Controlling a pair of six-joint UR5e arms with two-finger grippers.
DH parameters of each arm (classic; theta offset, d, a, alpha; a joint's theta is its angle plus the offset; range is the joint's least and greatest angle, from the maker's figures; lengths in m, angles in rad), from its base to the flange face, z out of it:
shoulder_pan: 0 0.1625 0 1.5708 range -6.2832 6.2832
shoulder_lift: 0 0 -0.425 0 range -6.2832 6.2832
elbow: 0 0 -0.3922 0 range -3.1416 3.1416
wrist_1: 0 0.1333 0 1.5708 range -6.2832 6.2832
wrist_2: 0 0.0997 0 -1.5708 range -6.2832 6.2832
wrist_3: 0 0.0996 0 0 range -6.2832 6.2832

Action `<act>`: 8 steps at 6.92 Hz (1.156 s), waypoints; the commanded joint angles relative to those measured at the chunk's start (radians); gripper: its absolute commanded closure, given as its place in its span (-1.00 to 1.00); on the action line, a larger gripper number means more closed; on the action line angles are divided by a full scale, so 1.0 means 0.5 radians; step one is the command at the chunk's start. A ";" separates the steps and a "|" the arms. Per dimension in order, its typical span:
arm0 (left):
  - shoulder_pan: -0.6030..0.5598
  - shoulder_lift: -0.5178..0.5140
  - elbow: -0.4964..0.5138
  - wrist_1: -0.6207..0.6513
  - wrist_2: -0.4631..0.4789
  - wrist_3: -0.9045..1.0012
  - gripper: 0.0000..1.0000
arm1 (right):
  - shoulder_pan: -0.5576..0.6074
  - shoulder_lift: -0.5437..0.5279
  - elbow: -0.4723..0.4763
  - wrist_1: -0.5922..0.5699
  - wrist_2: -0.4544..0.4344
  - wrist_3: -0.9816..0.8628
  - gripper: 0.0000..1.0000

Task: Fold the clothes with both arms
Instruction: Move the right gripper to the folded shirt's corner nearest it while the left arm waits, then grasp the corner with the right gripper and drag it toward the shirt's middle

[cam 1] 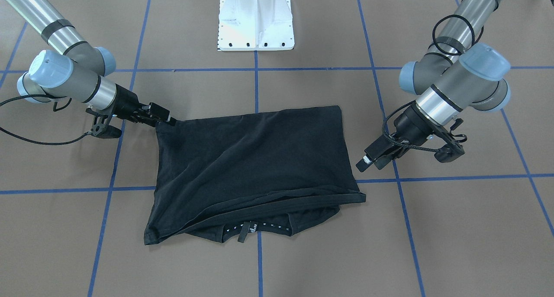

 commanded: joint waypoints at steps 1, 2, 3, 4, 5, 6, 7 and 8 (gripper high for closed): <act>-0.001 0.003 0.000 0.000 0.000 0.000 -0.98 | -0.015 0.021 -0.001 -0.015 -0.002 0.000 0.75; -0.001 0.009 0.000 0.000 0.000 0.003 -0.98 | -0.021 0.025 -0.001 -0.021 0.049 0.000 1.00; -0.001 0.015 -0.015 0.000 0.000 0.000 -0.97 | -0.015 0.012 0.035 -0.024 0.107 0.000 1.00; -0.001 0.030 -0.034 0.000 0.000 0.000 -0.97 | -0.040 -0.012 0.121 -0.024 0.117 0.000 1.00; -0.001 0.052 -0.058 0.000 0.000 0.000 -0.97 | -0.070 -0.058 0.252 -0.024 0.205 0.003 1.00; -0.001 0.076 -0.098 0.003 -0.003 0.000 -0.97 | -0.150 -0.067 0.393 -0.021 0.303 0.131 1.00; -0.001 0.101 -0.135 0.003 -0.003 0.000 -0.97 | -0.366 -0.070 0.559 -0.018 0.317 0.320 1.00; -0.001 0.128 -0.156 0.003 -0.024 0.000 -0.97 | -0.517 -0.046 0.630 -0.015 0.326 0.413 1.00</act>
